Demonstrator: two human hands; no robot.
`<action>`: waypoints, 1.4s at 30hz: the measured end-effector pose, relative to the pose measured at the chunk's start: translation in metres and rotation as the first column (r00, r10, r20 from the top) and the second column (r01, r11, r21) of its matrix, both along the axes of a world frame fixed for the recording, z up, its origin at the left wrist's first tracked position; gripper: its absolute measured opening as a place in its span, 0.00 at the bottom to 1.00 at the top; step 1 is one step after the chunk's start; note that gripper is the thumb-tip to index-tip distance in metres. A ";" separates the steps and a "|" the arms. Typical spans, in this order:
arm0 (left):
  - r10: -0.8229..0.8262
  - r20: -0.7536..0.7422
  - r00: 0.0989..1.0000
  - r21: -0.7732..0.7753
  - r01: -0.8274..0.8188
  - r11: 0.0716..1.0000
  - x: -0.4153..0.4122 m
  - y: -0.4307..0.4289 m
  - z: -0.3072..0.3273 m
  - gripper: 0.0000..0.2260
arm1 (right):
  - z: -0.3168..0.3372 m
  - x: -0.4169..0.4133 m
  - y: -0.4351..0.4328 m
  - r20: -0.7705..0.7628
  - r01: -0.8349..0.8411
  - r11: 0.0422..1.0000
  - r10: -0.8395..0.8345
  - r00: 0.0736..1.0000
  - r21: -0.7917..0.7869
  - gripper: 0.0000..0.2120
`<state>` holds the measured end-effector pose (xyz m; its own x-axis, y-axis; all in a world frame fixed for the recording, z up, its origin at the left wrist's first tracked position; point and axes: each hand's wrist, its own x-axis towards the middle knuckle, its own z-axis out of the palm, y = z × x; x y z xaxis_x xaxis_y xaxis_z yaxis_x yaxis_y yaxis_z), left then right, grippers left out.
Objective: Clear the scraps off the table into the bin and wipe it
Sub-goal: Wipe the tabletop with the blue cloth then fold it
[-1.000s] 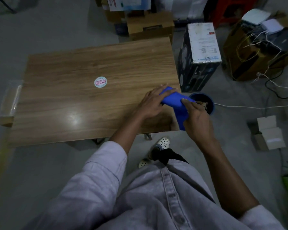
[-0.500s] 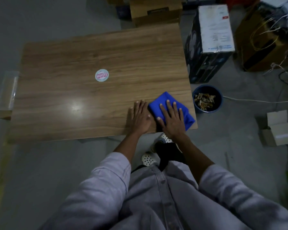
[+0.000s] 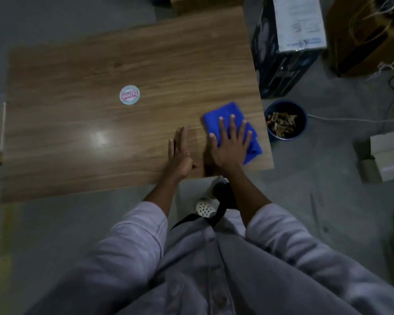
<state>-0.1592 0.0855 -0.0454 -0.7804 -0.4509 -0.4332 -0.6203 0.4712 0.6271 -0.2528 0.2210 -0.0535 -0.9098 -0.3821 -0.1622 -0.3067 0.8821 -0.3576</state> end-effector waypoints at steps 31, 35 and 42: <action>0.066 -0.114 0.991 0.068 -0.059 0.996 0.009 -0.014 -0.006 0.47 | 0.003 0.031 0.050 -0.046 0.053 0.998 -0.052 0.998 0.019 0.28; 0.039 -0.101 0.994 0.019 -0.037 0.999 0.013 -0.017 -0.006 0.47 | -0.002 0.063 0.056 -0.029 -0.276 0.961 0.276 0.961 -0.010 0.27; -0.076 0.020 0.997 -0.168 0.079 0.983 0.008 -0.006 -0.002 0.49 | -0.006 0.040 0.108 -0.075 -0.004 0.982 -0.010 0.997 -0.187 0.24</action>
<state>-0.1511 0.0798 -0.0472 -0.8104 -0.4566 -0.3671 -0.5857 0.6163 0.5264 -0.2125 0.3289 -0.0595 -0.9179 -0.3963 -0.0191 -0.3365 0.8030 -0.4920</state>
